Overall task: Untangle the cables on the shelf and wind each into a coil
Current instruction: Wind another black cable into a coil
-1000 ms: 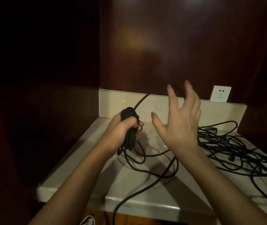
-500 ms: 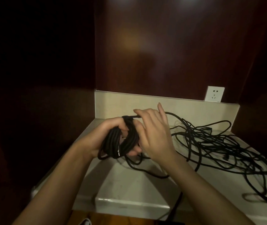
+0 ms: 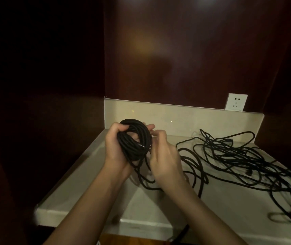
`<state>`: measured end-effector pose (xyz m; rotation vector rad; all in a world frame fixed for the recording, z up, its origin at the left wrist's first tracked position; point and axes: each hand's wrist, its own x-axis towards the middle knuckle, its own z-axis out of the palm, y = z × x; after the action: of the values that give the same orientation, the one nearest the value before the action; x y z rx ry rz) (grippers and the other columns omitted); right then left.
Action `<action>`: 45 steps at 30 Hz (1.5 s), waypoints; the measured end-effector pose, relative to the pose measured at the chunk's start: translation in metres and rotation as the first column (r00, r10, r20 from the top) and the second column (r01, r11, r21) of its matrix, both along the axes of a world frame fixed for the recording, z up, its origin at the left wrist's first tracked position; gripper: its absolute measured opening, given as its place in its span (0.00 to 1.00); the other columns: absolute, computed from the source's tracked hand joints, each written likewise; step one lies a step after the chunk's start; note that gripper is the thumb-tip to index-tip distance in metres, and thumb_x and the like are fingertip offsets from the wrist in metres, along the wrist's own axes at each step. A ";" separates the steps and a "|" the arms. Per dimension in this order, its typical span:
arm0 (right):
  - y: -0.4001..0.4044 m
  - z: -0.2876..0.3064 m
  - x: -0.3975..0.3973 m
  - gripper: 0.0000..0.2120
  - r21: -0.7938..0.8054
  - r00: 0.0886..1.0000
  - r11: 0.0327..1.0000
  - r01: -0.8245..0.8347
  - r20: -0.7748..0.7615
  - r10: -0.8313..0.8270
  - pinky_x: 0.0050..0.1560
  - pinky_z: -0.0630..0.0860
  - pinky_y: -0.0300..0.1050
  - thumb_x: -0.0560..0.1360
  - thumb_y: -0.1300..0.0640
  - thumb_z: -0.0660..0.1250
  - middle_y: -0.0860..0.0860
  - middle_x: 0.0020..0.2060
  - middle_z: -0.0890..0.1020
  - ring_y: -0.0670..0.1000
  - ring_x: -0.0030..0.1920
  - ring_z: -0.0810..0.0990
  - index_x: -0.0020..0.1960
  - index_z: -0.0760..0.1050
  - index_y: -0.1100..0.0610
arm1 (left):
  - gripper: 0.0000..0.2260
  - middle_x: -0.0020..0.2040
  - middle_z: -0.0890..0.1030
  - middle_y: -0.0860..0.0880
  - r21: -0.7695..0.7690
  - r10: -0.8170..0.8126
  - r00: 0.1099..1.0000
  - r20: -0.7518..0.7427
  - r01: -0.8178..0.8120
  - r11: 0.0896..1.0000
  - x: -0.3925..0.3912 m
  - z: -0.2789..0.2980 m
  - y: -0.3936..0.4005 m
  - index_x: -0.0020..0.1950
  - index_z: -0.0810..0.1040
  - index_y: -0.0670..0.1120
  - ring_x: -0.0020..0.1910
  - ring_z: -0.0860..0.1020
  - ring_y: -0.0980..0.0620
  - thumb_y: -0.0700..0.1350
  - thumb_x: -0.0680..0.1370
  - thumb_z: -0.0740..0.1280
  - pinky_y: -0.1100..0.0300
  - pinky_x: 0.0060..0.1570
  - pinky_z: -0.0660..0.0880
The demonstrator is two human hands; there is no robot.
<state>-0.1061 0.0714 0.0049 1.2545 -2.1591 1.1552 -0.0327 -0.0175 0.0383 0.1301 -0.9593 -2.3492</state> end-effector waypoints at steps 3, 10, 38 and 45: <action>0.005 -0.005 0.006 0.09 0.087 0.999 0.995 0.040 -0.019 -0.038 0.41 0.69 0.51 0.80 0.60 0.56 0.57 0.46 0.79 0.60 0.46 0.78 0.60 0.66 0.58 | 0.22 0.53 0.84 0.36 0.087 0.065 0.997 -0.050 -0.060 0.994 -0.008 0.002 0.008 0.61 0.76 0.34 0.59 0.81 0.36 0.48 0.78 0.54 0.47 0.63 0.75; 0.036 0.001 -0.007 0.04 0.000 0.689 0.906 -0.423 0.650 0.321 0.39 0.77 0.43 0.81 0.58 0.63 0.51 0.34 0.81 0.50 0.35 0.78 0.52 0.75 0.58 | 0.13 0.42 0.79 0.45 -0.041 0.523 0.810 -0.265 -0.551 0.833 -0.028 0.019 0.008 0.52 0.76 0.45 0.42 0.80 0.47 0.45 0.68 0.65 0.55 0.40 0.76; 0.051 0.045 -0.033 0.19 -0.019 0.848 0.883 -0.468 0.270 0.455 0.30 0.61 0.37 0.73 0.54 0.75 0.43 0.24 0.66 0.41 0.27 0.64 0.30 0.69 0.58 | 0.31 0.48 0.82 0.44 -0.712 -0.279 0.862 0.424 0.507 0.486 0.006 -0.002 -0.015 0.67 0.74 0.42 0.45 0.82 0.49 0.52 0.66 0.74 0.59 0.43 0.78; 0.057 0.066 -0.045 0.13 -0.102 0.674 0.806 -0.583 0.493 0.550 0.29 0.52 0.44 0.74 0.50 0.68 0.54 0.28 0.70 0.47 0.27 0.61 0.44 0.76 0.61 | 0.33 0.51 0.82 0.36 -0.517 -0.463 0.843 0.274 0.535 0.668 -0.004 -0.007 -0.006 0.67 0.73 0.38 0.46 0.82 0.39 0.43 0.62 0.71 0.46 0.53 0.78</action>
<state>-0.1510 0.1286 0.0708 1.9249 -2.2118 1.8576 -0.0367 -0.0240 0.0310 -0.2816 -1.9409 -2.4003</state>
